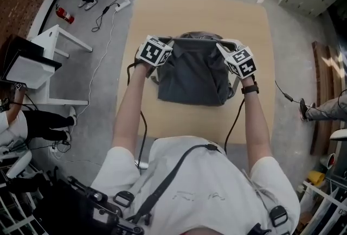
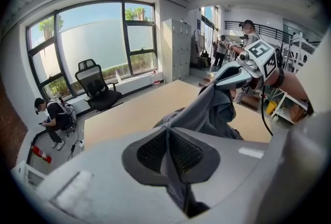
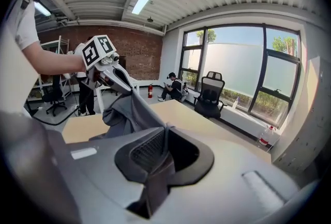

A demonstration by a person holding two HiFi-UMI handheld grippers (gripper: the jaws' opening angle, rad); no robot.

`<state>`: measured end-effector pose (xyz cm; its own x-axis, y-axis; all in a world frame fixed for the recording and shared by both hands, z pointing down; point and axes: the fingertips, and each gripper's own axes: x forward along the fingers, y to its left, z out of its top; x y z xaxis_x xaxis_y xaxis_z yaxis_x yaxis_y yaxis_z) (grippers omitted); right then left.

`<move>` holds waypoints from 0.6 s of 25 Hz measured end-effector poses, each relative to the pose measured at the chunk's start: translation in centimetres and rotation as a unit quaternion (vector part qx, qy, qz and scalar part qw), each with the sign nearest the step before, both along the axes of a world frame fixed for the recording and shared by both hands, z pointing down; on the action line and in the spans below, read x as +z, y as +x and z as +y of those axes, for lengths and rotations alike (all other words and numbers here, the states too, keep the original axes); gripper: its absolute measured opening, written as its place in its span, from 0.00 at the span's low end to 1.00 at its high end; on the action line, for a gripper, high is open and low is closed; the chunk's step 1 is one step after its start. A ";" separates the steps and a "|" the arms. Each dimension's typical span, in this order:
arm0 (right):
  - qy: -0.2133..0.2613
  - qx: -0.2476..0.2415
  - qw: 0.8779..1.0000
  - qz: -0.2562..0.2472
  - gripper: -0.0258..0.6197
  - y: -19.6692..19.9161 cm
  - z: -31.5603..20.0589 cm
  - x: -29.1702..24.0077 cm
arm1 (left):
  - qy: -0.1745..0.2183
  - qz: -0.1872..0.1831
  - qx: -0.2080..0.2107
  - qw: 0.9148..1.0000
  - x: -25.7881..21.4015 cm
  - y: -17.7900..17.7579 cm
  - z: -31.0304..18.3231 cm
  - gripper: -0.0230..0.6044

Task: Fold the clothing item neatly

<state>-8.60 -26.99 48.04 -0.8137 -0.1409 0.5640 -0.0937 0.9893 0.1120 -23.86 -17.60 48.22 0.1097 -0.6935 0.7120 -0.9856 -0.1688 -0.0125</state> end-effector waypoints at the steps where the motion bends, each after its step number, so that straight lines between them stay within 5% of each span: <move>1: -0.004 0.004 1.000 0.008 0.09 -0.4 -0.9 0.8 | -0.008 0.004 0.000 1.000 0.9 -0.4 -0.7 0.07; 8: -0.018 0.007 0.997 0.071 0.09 -4.4 -5.8 6.1 | -0.046 0.041 -0.014 0.998 7.2 -3.7 -5.3 0.07; 11: -0.023 0.053 0.993 0.106 0.13 -5.3 -8.4 9.4 | -0.037 0.047 -0.088 0.994 9.6 -6.9 -6.9 0.18; 13: -0.027 0.102 0.988 0.111 0.31 -4.9 -10.5 11.4 | -0.024 0.051 -0.137 0.989 10.5 -9.0 -6.8 0.22; 15: -0.037 0.143 0.985 0.093 0.35 -3.9 -11.5 12.0 | -0.011 0.063 -0.162 0.985 10.8 -10.0 -5.7 0.22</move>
